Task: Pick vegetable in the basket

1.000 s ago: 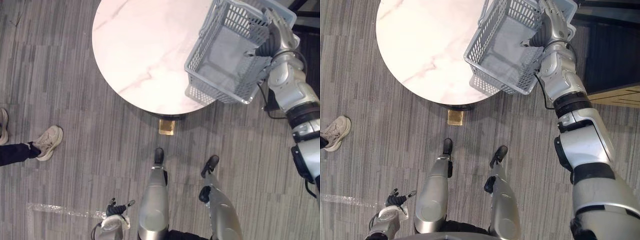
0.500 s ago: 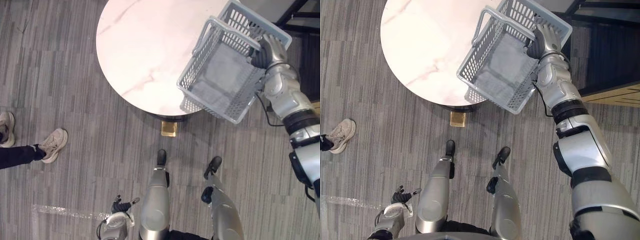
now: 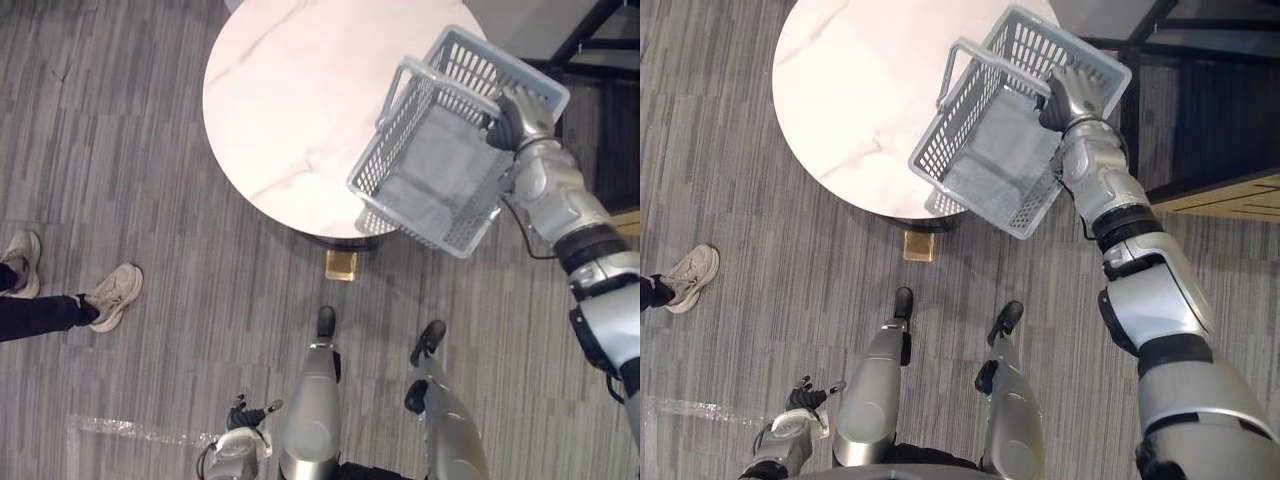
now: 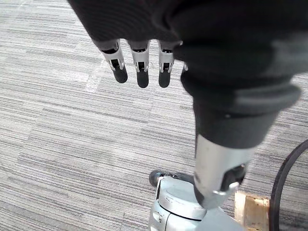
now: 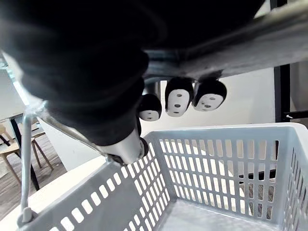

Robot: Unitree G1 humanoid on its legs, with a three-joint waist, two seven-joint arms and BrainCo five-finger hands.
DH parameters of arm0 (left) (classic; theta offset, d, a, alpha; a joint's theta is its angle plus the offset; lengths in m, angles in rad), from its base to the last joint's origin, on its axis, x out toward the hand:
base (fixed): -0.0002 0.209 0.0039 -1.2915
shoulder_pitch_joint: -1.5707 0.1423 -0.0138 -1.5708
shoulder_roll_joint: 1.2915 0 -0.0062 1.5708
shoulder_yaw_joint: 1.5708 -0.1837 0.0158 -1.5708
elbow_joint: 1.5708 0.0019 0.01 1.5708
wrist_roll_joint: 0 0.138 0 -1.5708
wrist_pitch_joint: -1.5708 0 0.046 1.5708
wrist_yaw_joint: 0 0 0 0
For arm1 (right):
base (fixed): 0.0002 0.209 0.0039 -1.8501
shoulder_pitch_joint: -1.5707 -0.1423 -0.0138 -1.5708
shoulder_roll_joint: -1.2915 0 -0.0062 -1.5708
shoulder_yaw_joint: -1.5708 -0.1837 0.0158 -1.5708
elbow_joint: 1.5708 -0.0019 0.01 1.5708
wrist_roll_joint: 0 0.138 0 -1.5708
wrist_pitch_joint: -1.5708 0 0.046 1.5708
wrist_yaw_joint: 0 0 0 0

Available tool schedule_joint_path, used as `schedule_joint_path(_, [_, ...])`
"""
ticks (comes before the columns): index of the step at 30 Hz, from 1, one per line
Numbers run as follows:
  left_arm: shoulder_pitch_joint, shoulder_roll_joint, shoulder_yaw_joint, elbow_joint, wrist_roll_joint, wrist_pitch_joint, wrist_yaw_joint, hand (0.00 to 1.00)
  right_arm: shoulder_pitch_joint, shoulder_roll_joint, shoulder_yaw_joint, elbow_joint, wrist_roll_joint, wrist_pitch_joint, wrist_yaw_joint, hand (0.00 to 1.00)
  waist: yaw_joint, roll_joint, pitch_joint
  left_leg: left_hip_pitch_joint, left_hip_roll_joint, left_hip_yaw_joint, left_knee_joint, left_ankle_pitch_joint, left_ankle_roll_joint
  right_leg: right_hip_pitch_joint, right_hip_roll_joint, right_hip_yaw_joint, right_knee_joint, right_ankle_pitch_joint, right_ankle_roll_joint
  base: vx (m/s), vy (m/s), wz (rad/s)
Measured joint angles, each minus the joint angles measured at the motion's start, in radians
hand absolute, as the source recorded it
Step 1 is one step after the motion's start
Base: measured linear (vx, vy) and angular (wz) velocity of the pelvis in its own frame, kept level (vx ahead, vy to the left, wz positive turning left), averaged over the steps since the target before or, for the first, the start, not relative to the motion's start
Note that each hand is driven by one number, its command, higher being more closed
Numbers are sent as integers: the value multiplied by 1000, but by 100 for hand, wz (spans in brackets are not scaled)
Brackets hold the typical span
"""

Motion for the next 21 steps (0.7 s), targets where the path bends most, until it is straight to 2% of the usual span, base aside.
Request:
schedule_joint_path(3, [0,0,3,-5,2,1,0,0,3,9,40,0,-13,-34,20,100,0,-2,-3,28,0,7,-14,3,-2,22,1,1,-8,0,0,46,12,-3])
schedule_joint_path(6, [1,0,19,-21,8,1,0,0,4,22,76,-17,-38,-93,27,100,0,-4,-5,61,3,12,-29,5,-3,51,6,3,-17,0,0,43,4,-4])
schedule_joint_path(9, [5,0,41,-54,10,4,1,0,4,27,82,-70,-40,-135,52,100,0,-17,-8,91,5,18,-42,6,-4,72,9,12,-21,0,0,36,13,-5])
schedule_joint_path(13, [30,5,98,-79,46,18,4,0,21,27,118,-155,-76,-181,74,100,-13,-81,-40,131,8,38,-62,6,-5,101,15,29,-41,2,2,45,19,-10])
schedule_joint_path(14, [40,6,100,-83,49,26,4,0,29,27,118,-190,-76,-194,86,100,-23,-104,-54,147,8,45,-71,5,-6,112,16,35,-47,2,3,68,16,-11])
schedule_joint_path(18, [77,7,110,-86,77,54,5,0,77,21,118,-318,-74,-250,118,100,-50,-160,-111,200,14,73,-95,1,-12,139,22,57,-53,1,4,46,11,-17])
schedule_joint_path(21, [95,11,133,-85,103,62,1,0,153,-24,136,-417,-61,-297,157,100,-59,-165,-161,239,14,88,-116,1,-12,161,24,69,-53,1,4,49,13,-13])
